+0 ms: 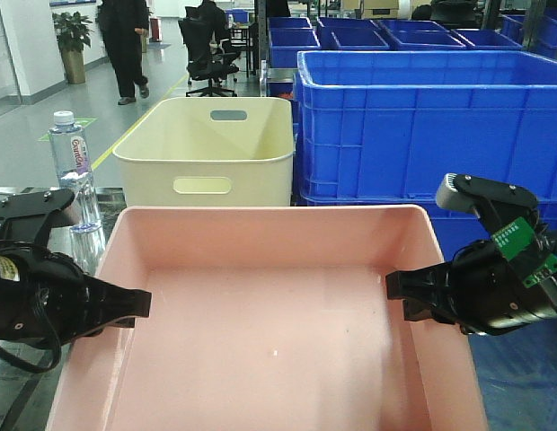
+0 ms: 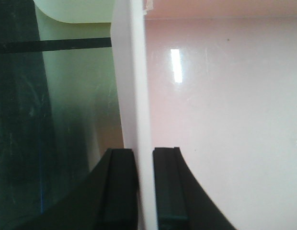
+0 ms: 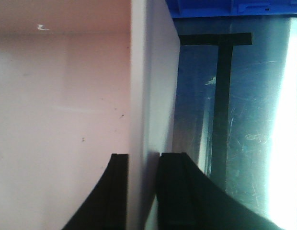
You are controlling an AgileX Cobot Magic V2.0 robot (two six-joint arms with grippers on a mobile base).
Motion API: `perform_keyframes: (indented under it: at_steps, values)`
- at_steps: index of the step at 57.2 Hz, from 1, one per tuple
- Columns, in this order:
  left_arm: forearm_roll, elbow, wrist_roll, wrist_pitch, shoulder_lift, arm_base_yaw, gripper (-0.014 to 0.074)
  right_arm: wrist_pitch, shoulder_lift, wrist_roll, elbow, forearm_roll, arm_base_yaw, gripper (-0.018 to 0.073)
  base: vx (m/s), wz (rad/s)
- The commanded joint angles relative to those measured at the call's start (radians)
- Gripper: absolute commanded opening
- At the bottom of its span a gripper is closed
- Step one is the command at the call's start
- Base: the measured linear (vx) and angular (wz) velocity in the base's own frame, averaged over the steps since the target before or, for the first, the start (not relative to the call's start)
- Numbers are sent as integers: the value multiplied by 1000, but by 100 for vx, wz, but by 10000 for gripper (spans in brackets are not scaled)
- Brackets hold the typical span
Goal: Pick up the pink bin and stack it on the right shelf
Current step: 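Lower the pink bin onto the shelf in front of the cream bin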
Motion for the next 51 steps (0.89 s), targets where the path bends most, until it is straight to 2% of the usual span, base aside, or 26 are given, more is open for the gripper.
perform_keyframes:
  at_steps: [1,14,22,40,51]
  values:
    - [12,-28,2,-49,-37,3,-1,-102,-46,-3,-36,4,-11,-8,0,0]
    - [35,-28,-1,-19,-20,4,-1,-94,4,-93,-36,103,-11,-8,0,0]
    - [49,-28,-39,31,28,4,-1,-71,80,-164,-36,157,-11,-8,0,0]
    - [93,-28,-39,3,108,4,3,-56,177,-157,-36,159,-11,8,0,0]
    - [148,-28,-39,-30,113,4,49,-56,184,-158,-36,151,-11,82,0,0]
